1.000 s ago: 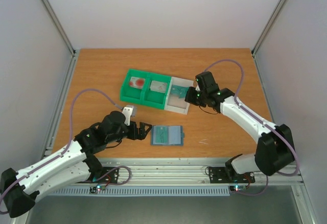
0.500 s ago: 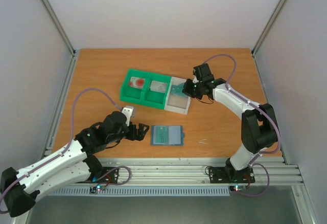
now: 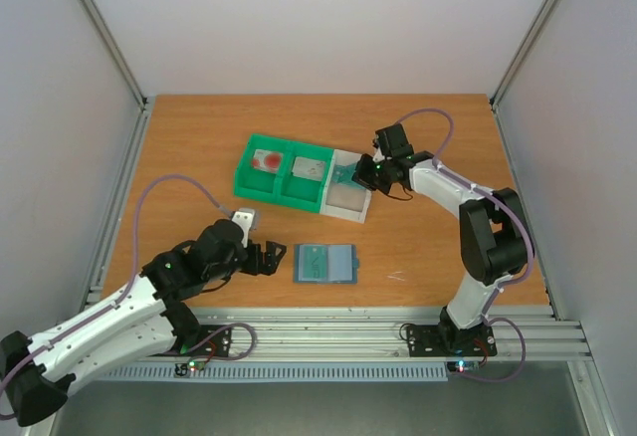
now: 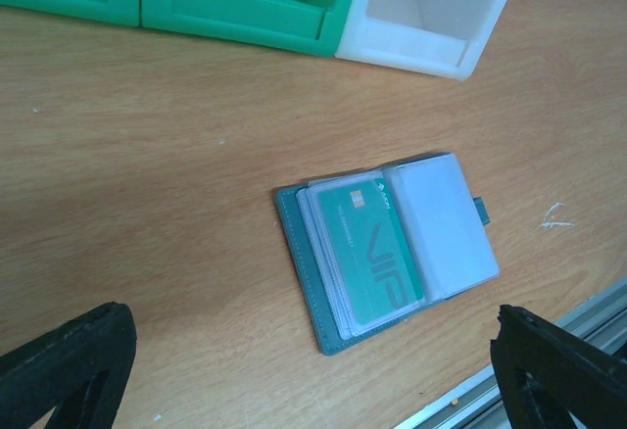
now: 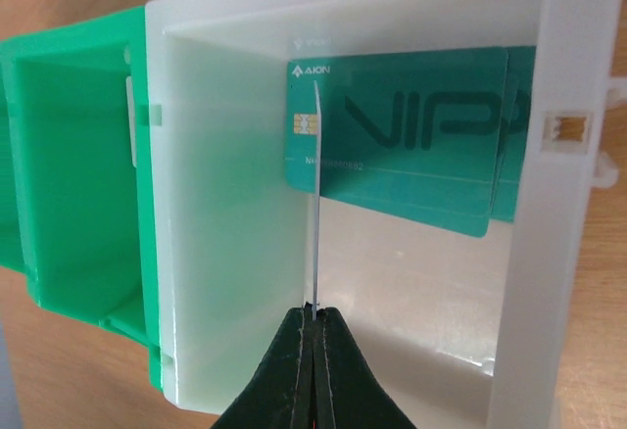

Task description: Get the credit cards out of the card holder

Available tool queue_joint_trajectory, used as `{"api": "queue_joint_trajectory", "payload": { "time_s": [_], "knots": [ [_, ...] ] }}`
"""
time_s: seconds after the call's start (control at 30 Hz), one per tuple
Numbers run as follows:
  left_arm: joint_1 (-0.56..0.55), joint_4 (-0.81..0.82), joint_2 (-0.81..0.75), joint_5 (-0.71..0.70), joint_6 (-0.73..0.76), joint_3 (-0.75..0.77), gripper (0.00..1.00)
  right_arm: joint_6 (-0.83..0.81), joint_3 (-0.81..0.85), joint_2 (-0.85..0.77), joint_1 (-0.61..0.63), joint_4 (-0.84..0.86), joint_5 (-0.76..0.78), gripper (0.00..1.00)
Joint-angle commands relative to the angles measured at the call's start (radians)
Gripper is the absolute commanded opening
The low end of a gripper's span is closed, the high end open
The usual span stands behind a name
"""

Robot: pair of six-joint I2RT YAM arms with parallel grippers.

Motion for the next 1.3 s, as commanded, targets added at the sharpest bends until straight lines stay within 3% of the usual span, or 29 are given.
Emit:
{"api": "queue_joint_trajectory", "payload": {
  "time_s": [0.0, 0.63, 1.27],
  "knots": [
    [-0.002, 0.027, -0.031, -0.011, -0.048, -0.035, 0.99, 0.005, 0.005, 0.005, -0.017, 0.039, -0.023, 0.01],
    [-0.002, 0.111, 0.022, 0.005, -0.082, -0.038, 0.99, 0.010, 0.056, 0.077, -0.029, 0.056, -0.030, 0.05],
    [-0.002, 0.072, 0.048, -0.009, -0.101, -0.036, 0.99, -0.001, 0.121, 0.106, -0.039, -0.040, 0.061, 0.21]
  ]
}}
